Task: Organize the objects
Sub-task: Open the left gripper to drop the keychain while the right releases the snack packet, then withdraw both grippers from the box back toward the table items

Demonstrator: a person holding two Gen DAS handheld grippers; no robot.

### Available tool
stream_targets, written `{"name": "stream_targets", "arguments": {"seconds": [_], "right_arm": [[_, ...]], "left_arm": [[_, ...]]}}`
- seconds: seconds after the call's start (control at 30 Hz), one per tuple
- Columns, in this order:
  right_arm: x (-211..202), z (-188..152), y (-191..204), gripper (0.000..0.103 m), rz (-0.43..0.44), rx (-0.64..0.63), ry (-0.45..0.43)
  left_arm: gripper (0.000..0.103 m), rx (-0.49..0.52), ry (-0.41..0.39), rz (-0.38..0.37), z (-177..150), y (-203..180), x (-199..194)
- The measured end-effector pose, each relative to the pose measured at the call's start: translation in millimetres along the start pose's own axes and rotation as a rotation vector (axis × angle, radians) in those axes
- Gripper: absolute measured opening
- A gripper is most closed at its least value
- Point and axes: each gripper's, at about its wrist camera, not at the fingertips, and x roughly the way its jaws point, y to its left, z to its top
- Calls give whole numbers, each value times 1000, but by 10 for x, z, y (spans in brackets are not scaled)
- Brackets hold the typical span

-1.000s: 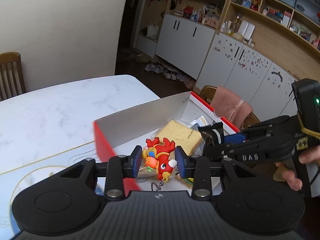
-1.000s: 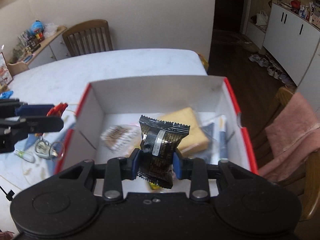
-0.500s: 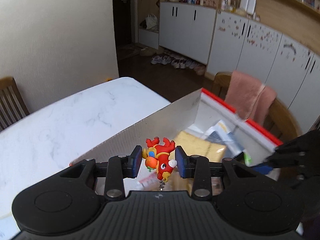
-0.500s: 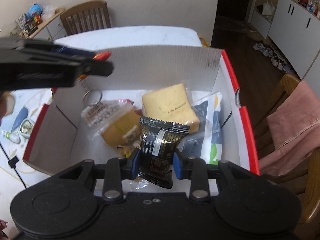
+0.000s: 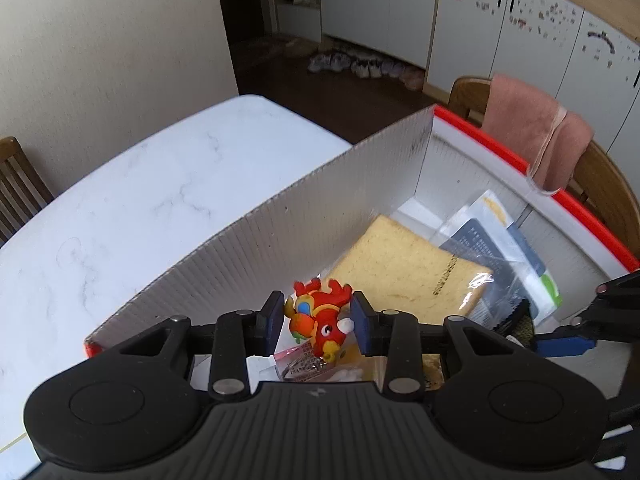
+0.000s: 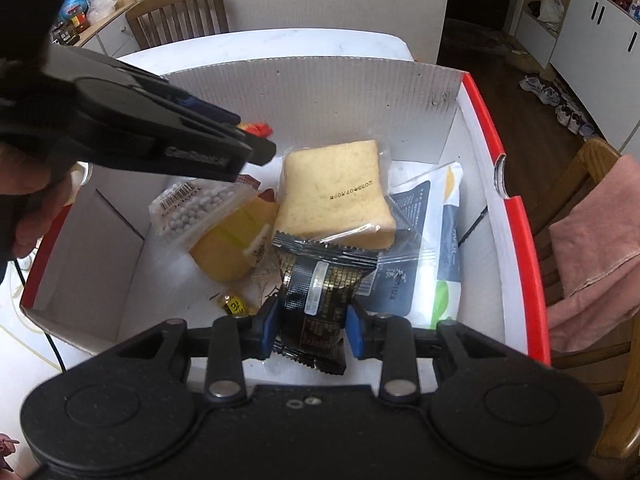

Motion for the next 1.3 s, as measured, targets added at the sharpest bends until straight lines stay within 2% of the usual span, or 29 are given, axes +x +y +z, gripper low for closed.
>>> {"name": "stream_targets", "arguments": {"seconds": [0.4,0.53,0.67,0.9,1.3], "right_arm": [[-47,-37,-95,39,2,-6,-17],[-97,-42,-106,46,8,-9,-36],[-159,-48,-116,57,15,-5,-56],[-318,-26,-91,58,22,-6,-94],[-593,17,91,63,8,-18,-150]], "left_arm": [[35,-13,51,8,-16,-7,162],[41,-19,50,12,-38,-9,150],[57,-21,27,13,-45,7,83],[57,-46,-14,-19,-85,52,-118],[57,-60,-123,-52,-328,137,-740]]}}
